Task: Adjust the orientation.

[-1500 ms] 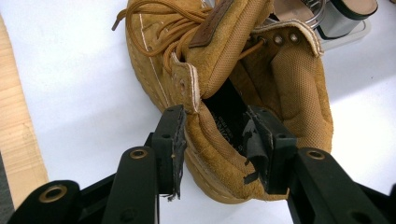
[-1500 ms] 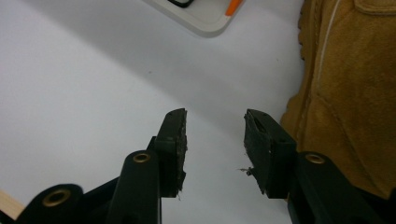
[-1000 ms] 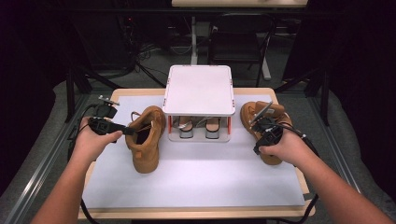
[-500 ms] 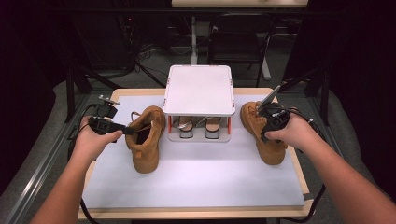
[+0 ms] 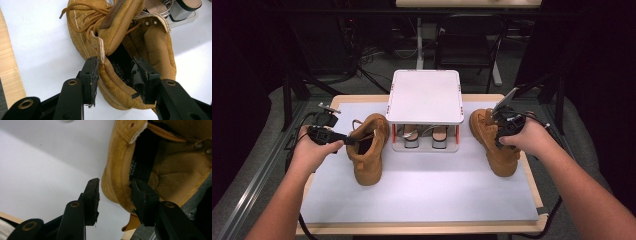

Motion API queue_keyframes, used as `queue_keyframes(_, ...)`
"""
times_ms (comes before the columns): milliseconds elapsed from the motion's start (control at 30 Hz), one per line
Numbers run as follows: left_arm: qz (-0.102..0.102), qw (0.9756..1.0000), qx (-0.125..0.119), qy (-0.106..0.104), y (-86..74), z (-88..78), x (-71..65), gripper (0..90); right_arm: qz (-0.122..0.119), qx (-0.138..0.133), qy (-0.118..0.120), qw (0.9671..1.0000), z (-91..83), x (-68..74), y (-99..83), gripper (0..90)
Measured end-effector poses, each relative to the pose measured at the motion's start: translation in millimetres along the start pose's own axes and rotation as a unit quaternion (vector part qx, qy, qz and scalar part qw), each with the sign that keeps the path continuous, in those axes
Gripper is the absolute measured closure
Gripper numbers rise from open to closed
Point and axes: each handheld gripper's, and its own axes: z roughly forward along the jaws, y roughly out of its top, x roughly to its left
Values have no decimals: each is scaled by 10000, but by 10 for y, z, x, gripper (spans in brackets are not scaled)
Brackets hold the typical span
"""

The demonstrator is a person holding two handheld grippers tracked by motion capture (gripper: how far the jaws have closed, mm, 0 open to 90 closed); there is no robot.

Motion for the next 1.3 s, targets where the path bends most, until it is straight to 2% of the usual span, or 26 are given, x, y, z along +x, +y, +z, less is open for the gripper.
queue_keyframes(200, -8, 10000, 15, 2, -7, 16, 10, 567, 25, 18, -11, 10000, 116, -20, 15, 588)
queue_keyframes(367, -29, 10000, 1, -2, -17, 22, 20, 566, 51, 102, 21, 9999, 213, -46, 37, 656)
queue_keyframes(533, -46, 10000, 19, 5, -27, 39, 28, 566, 10, 186, 115, 9998, 224, -67, 63, 716)
queue_keyframes(700, -48, 10000, 36, -4, -31, 44, 37, 567, -35, 89, 157, 9998, 209, -53, 66, 766)
queue_keyframes(800, -53, 10000, 33, -2, -30, 42, 40, 567, -132, 1, 184, 9997, 198, 0, 89, 779)
queue_keyframes(833, -53, 10000, 35, -2, -30, 41, 40, 567, -220, 52, 169, 9996, 192, 23, 106, 782)
queue_keyframes(1033, -54, 10000, 35, -5, -31, 41, 44, 567, -369, 6, 255, 9990, 171, 137, 143, 793)
queue_keyframes(1167, -71, 10000, 19, 2, -36, 42, 43, 567, -579, -1, 262, 9980, 149, 263, 130, 795)
queue_keyframes(1300, -44, 10000, 22, -5, -32, 29, 37, 567, -668, -41, 315, 9973, 140, 373, 105, 798)
